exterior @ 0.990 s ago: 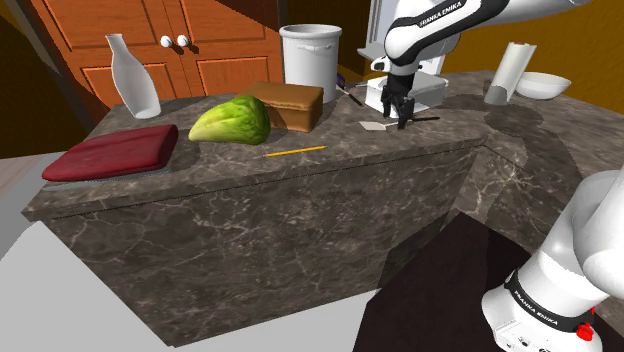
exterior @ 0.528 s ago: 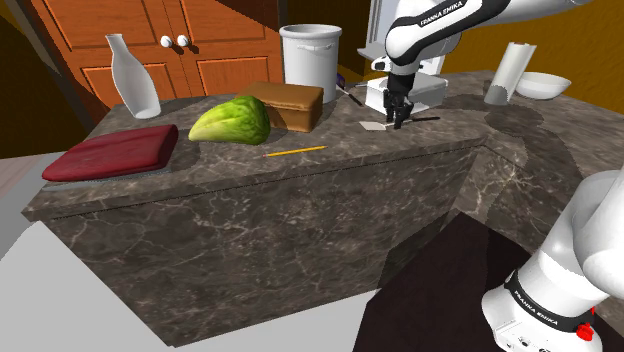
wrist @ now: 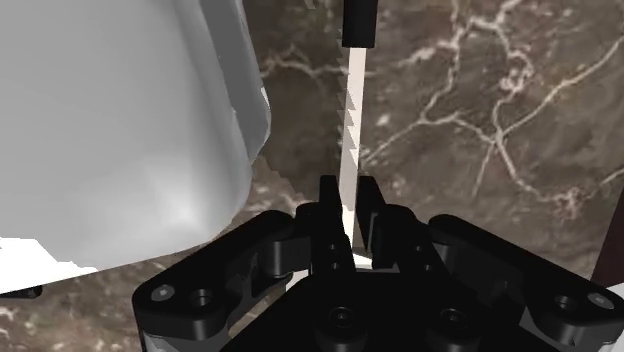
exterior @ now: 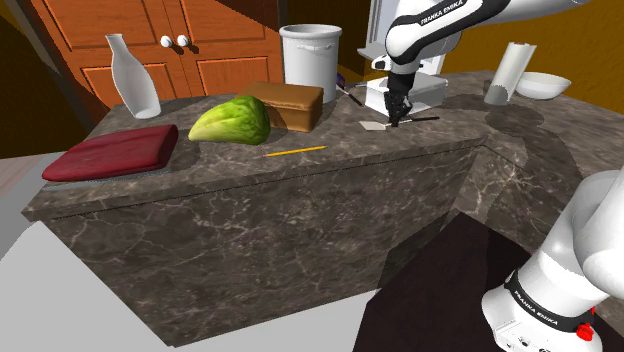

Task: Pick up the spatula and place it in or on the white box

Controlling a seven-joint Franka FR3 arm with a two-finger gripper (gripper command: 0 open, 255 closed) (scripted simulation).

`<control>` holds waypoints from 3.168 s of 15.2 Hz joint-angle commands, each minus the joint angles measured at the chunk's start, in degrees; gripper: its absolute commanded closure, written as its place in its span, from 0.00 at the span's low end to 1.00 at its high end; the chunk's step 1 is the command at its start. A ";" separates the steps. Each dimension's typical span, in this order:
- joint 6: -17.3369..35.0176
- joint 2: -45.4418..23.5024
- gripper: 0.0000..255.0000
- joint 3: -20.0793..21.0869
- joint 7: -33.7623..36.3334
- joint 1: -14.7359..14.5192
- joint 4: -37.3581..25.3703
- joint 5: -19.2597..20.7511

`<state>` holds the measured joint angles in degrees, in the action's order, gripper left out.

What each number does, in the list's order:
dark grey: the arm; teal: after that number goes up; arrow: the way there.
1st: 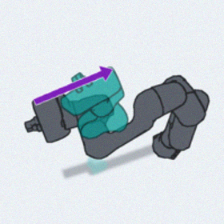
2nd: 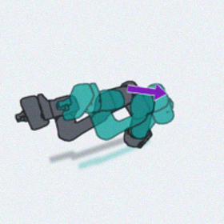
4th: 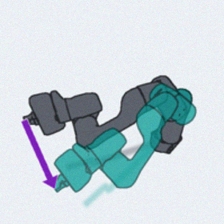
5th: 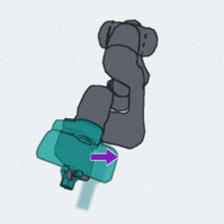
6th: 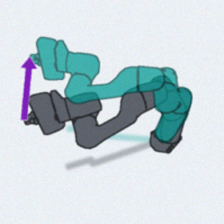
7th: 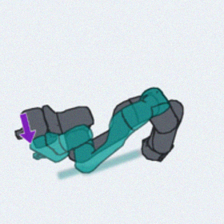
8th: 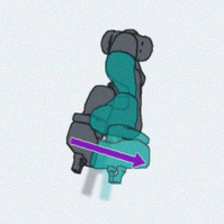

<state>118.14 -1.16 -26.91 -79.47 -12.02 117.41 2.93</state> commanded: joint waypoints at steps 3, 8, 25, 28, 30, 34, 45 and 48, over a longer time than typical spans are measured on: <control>-1.96 0.41 1.00 -0.03 0.21 0.01 -1.13 0.46; -5.70 1.58 1.00 0.08 0.41 -0.10 -3.82 0.93; -18.63 3.02 1.00 0.36 0.19 -0.34 -15.44 1.33; -20.96 2.86 1.00 0.36 0.01 -0.35 -17.93 1.23; -22.53 2.67 1.00 0.35 -0.14 -0.34 -19.67 1.14; -24.80 0.31 1.00 -0.48 -1.95 0.40 -24.14 0.07; -36.41 -29.11 1.00 -4.06 -17.08 17.11 -62.77 -14.64; -35.61 -30.43 1.00 -3.70 -17.50 18.08 -63.30 -15.06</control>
<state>81.97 -31.33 -30.65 -96.74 5.91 53.83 -12.02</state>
